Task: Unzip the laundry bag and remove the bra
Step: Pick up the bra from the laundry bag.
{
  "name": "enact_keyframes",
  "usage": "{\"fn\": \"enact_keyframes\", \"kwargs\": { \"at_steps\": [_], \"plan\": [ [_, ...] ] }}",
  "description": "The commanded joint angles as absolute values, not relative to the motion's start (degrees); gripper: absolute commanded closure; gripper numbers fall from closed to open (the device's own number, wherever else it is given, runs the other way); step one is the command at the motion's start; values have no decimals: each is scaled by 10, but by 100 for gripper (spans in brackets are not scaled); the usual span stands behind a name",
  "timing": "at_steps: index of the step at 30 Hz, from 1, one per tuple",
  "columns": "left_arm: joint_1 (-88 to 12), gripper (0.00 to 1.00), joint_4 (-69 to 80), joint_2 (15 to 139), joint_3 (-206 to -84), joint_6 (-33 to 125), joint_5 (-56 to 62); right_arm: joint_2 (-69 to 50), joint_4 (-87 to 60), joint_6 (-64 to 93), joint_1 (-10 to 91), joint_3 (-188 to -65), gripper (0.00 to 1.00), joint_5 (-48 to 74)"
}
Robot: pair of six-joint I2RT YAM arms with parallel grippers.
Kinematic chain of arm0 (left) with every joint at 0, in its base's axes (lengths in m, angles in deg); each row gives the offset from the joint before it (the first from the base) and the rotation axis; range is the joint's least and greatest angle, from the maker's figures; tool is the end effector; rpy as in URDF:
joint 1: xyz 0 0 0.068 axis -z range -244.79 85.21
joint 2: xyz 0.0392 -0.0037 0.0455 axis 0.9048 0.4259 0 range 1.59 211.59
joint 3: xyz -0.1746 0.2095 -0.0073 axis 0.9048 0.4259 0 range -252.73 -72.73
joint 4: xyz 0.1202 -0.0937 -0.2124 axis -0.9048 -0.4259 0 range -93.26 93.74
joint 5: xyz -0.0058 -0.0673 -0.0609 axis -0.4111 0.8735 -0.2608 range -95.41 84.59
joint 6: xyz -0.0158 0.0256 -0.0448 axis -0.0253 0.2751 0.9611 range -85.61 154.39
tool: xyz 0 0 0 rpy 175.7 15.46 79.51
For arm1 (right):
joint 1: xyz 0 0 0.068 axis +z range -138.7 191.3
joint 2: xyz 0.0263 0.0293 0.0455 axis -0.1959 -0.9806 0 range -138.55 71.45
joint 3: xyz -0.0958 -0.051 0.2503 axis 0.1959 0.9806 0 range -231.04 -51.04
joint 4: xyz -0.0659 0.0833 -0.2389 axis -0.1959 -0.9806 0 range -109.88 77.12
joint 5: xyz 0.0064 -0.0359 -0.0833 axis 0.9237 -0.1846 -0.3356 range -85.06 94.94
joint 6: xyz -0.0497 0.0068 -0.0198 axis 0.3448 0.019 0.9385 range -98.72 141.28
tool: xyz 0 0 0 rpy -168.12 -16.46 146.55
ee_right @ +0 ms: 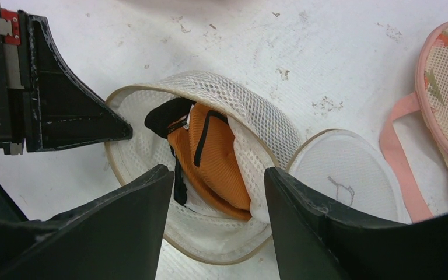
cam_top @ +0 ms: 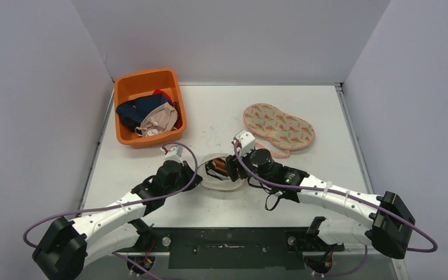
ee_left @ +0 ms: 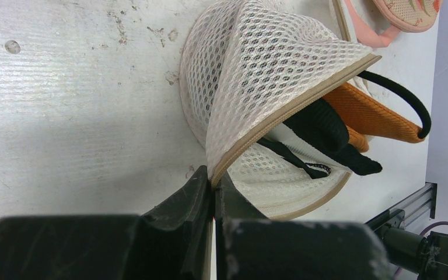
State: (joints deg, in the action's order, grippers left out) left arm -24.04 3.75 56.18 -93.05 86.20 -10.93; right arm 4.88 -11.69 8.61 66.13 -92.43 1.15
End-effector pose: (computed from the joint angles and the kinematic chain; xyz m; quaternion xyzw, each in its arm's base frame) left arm 0.1491 -0.1239 0.1787 -0.1074 0.8767 -0.3080 0.3534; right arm 0.1531 0.2131 0.2613 -0.2847 0.7886 0.2794 0.4680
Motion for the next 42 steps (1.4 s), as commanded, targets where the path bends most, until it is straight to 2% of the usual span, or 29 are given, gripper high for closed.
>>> {"fn": "enact_keyframes", "kwargs": {
  "at_steps": [1, 11, 18, 25, 29, 35, 37, 40, 42],
  "plan": [
    [-244, 100, 50, 558, -952, 853, -107, 27, -127, 126, 694, -962, 40, -26],
    [-243, 100, 50, 560, -952, 855, -106, -58, -178, 184, 742, -1032, 48, -91],
    [-244, 100, 57, 567, -953, 855, -102, -84, -145, 181, 740, -1022, 58, -108],
    [-244, 100, 58, 565, -950, 857, -100, -104, -133, 170, 737, -1023, 62, -99],
    [-244, 100, 59, 565, -949, 858, -100, -113, -119, 164, 736, -1026, 70, -99],
    [-244, 100, 57, 564, -950, 858, -102, -91, -115, 150, 730, -1015, 91, -91],
    [-244, 94, 53, 560, -954, 859, -102, -80, -122, 141, 726, -1014, 95, -84],
    [-244, 66, 39, 548, -967, 861, -99, -51, -127, 125, 717, -1005, 95, -65],
    [-244, 52, 20, 532, -974, 862, -95, -35, -127, 106, 708, -1001, 95, -43]
  ]
}}
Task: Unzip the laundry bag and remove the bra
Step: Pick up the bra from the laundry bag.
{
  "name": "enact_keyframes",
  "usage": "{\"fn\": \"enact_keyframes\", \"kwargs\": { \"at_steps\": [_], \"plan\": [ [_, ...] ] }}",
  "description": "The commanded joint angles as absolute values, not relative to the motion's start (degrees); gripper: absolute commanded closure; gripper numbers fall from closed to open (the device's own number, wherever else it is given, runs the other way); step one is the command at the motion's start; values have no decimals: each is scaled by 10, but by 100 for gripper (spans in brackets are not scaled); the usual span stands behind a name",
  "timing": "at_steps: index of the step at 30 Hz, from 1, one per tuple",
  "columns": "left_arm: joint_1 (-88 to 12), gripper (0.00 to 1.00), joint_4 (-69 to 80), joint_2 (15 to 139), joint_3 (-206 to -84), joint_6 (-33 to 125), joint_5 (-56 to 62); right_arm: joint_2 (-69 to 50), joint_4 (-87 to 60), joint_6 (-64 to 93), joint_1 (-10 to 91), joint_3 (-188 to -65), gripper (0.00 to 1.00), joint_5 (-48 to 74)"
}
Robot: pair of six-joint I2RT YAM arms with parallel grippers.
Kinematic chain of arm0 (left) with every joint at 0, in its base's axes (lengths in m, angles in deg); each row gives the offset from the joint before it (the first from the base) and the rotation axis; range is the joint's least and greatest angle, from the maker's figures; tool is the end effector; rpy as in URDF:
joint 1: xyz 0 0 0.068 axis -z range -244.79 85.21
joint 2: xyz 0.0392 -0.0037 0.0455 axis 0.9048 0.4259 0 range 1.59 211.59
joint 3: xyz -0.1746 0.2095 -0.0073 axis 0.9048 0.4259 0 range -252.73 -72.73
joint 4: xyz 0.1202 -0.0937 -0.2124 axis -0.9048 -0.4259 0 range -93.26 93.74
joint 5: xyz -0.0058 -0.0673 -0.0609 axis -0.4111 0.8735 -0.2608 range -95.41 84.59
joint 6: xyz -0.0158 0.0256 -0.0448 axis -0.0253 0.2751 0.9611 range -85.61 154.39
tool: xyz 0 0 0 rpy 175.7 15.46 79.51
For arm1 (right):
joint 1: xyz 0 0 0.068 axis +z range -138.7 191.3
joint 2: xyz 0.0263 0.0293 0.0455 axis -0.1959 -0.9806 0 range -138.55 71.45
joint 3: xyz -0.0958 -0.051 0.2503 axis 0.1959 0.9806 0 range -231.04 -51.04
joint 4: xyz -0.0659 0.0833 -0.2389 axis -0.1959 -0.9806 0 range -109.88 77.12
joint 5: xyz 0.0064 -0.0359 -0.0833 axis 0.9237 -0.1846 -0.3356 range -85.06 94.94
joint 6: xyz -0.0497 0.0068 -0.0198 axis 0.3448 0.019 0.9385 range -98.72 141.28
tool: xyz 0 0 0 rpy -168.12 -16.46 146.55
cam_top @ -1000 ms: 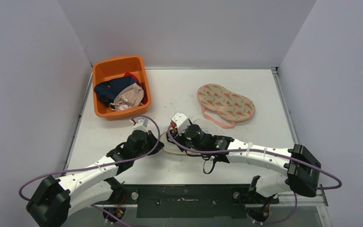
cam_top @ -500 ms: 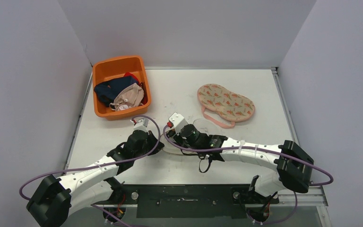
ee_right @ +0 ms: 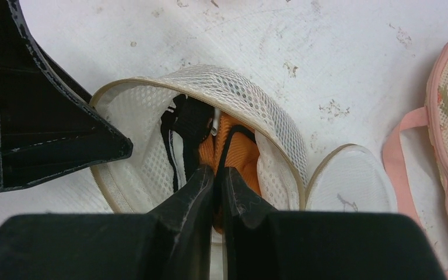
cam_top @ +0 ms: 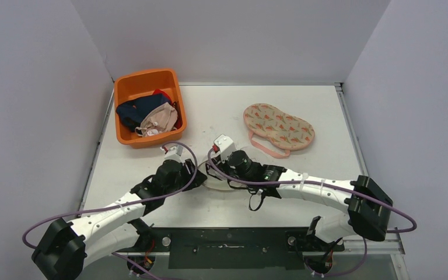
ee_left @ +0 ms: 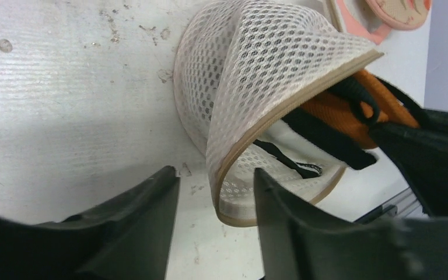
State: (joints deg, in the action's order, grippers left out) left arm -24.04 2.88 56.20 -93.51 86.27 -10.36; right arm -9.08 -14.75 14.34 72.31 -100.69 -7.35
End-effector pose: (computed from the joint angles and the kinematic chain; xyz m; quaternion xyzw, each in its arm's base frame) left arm 0.1491 -0.1243 0.1799 -0.1057 0.8788 -0.3089 0.3479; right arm 0.1565 0.2668 0.2408 -0.3510 0.8007 0.1883 0.4475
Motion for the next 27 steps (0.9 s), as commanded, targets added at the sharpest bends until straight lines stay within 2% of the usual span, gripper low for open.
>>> {"fn": "enact_keyframes", "kwargs": {
  "at_steps": [1, 3, 9, 17, 27],
  "plan": [
    [-244, 47, 17, 523, -977, 864, -94, -27, -138, 95, 701, -998, 95, -32],
    [-243, 39, 19, 505, -982, 865, -89, -11, -140, 73, 689, -990, 95, -7],
    [-238, 26, 81, 456, -967, 862, -80, 24, -112, 4, 655, -957, 95, 39],
    [-241, 20, 40, 478, -1019, 875, -80, 69, -85, 6, 617, -943, 95, 183],
    [-259, 22, 3, 522, -1067, 863, -77, 74, -110, 2, 529, -960, 95, 404]
  ]
}}
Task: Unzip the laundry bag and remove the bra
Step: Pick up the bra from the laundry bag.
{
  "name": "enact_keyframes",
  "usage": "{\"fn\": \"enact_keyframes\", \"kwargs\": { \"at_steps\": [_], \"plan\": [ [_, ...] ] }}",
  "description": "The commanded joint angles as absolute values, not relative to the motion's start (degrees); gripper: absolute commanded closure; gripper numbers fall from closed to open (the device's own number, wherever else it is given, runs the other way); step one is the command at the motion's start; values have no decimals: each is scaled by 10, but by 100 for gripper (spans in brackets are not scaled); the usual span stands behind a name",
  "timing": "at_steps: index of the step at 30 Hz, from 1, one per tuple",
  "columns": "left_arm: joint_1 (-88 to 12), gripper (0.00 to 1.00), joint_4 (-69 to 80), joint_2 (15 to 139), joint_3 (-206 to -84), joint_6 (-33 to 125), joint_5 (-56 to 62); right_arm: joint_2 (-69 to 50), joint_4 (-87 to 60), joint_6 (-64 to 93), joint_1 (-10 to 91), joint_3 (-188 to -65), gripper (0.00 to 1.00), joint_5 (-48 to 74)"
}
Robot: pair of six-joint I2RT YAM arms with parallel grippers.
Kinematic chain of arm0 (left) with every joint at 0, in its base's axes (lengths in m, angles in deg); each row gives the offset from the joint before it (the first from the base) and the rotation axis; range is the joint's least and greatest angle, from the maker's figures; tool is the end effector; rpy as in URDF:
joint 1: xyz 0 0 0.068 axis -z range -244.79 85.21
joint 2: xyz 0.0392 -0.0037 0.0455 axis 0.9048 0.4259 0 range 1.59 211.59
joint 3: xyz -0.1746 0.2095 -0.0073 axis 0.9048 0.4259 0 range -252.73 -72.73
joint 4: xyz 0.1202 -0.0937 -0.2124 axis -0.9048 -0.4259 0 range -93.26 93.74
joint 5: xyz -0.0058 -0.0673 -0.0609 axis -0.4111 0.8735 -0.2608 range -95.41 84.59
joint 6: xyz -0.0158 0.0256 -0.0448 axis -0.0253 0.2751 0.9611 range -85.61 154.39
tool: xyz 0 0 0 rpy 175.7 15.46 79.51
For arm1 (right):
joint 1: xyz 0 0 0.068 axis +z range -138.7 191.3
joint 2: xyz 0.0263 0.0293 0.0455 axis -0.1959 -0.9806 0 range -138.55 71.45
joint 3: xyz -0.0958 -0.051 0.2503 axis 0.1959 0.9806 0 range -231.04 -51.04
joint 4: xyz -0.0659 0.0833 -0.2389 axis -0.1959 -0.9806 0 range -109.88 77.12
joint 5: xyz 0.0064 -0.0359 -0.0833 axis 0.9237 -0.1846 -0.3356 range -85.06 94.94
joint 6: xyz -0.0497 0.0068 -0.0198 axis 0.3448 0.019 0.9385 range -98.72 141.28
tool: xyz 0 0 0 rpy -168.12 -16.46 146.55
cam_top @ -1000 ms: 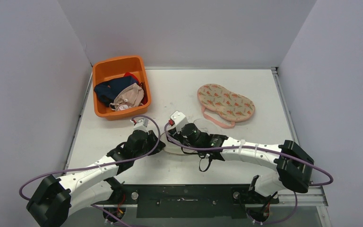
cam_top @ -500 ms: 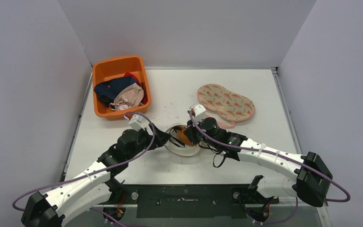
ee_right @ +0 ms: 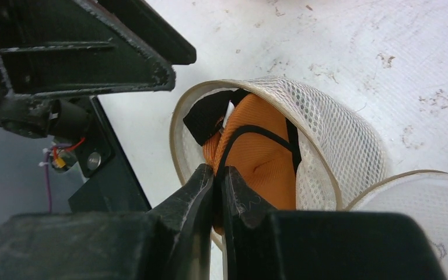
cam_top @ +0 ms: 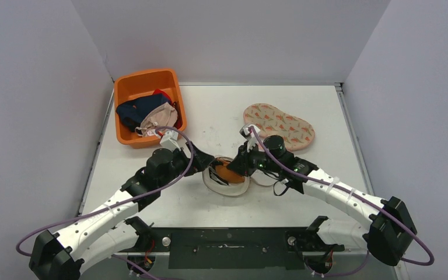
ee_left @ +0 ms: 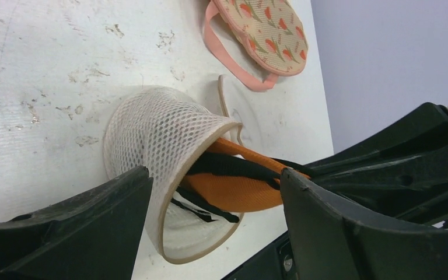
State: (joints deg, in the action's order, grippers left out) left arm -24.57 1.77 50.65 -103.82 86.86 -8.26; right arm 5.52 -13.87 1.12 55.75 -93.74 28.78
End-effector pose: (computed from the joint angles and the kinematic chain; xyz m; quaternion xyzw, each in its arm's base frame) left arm 0.1551 -0.1288 0.2571 -0.1015 0.8124 -0.4011 0.4108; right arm 0.1744 0.1912 0.2694 -0.2825 0.7796 0.4305 0.3564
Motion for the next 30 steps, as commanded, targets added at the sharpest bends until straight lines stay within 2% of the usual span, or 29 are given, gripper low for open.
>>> {"fn": "enact_keyframes", "kwargs": {
  "at_steps": [1, 5, 12, 17, 22, 23, 30],
  "plan": [
    [-263, 22, 1, 526, -1070, 864, -74, 78, -105, -6, 520, -958, 95, 418],
    [-279, 22, -1, 520, -1072, 869, -68, 98, -70, -46, 486, -952, 95, 472],
    [-344, 22, -43, 509, -1104, 869, -37, 132, -142, -10, 483, -1013, 95, 440],
    [-373, 10, -97, 516, -1146, 921, -24, 150, -239, 100, 525, -1072, 95, 286],
    [-413, 6, -122, 533, -1199, 978, 65, 172, -246, 214, 622, -1087, 95, 120],
    [-419, 2, -125, 536, -1210, 988, 84, 178, -238, 232, 634, -1085, 95, 103],
    [-422, 4, -123, 573, -1297, 990, 212, 203, -197, 347, 701, -1071, 95, -17]
  ]
}}
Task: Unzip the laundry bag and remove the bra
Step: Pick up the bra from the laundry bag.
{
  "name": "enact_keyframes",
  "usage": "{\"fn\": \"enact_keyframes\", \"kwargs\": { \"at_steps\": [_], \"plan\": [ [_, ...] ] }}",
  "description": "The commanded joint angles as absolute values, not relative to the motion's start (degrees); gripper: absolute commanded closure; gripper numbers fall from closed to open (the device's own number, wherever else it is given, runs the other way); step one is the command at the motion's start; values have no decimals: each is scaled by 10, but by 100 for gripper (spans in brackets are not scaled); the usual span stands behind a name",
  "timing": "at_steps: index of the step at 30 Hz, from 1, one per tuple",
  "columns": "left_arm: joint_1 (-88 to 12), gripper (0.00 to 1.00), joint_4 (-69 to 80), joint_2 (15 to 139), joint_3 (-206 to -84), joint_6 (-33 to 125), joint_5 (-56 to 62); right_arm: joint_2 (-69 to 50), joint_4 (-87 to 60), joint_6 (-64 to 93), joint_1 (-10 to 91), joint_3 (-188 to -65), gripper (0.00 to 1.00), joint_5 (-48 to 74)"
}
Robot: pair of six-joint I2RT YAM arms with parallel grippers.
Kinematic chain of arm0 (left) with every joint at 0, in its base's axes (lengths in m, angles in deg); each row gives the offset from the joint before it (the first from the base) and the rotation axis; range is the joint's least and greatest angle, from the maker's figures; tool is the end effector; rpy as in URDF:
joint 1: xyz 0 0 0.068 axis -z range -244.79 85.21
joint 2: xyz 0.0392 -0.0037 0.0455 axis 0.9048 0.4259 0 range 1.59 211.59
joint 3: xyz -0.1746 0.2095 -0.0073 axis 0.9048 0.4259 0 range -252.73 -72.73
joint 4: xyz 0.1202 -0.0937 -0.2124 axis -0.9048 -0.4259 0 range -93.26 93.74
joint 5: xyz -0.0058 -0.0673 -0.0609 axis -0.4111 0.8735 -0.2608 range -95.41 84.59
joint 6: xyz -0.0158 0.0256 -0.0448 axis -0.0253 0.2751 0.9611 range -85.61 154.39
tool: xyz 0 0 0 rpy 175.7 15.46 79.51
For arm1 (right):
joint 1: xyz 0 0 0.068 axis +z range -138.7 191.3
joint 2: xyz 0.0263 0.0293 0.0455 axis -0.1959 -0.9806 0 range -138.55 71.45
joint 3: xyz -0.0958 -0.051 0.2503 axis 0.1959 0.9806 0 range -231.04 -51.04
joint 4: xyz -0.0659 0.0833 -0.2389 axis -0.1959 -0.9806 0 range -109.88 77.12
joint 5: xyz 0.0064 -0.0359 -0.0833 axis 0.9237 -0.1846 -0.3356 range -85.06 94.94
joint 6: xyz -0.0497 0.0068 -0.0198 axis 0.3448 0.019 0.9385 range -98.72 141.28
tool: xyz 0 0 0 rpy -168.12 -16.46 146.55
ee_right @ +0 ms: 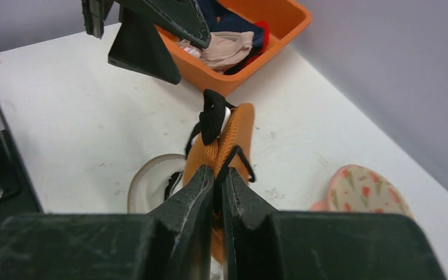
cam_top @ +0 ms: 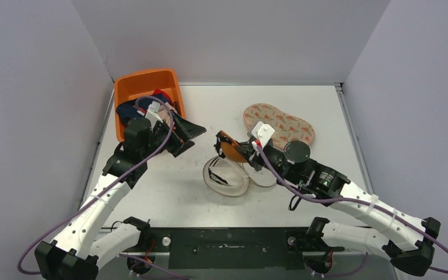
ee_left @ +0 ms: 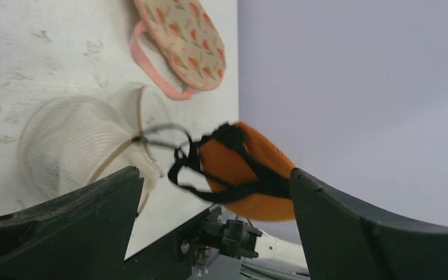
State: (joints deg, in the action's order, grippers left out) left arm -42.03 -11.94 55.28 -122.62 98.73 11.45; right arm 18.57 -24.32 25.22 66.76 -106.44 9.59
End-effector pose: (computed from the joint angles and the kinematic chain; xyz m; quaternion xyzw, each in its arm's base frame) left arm 0.1934 -0.0923 0.3338 -0.2075 0.7852 -0.4802 0.3314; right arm 0.1173 0.1754 0.3778 -0.3991 0.6465 0.3100 0.5715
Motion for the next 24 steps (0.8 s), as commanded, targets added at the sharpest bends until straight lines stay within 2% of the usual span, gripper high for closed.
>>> {"fn": "enact_keyframes", "kwargs": {
  "at_steps": [1, 6, 12, 24],
  "plan": [
    [-419, 4, -131, 579, -1310, 987, 223, 203, -194, 368, 717, -1069, 95, -40],
    [-388, 4, -169, 594, -1357, 987, 234, 177, -196, 415, 789, -1070, 95, -130],
    [-290, 4, -209, 610, -1403, 983, 163, 165, -173, 439, 827, -1057, 95, -177],
    [-284, 4, -271, 605, -1395, 959, 157, 146, -170, 469, 864, -1063, 95, -229]
  ]
}}
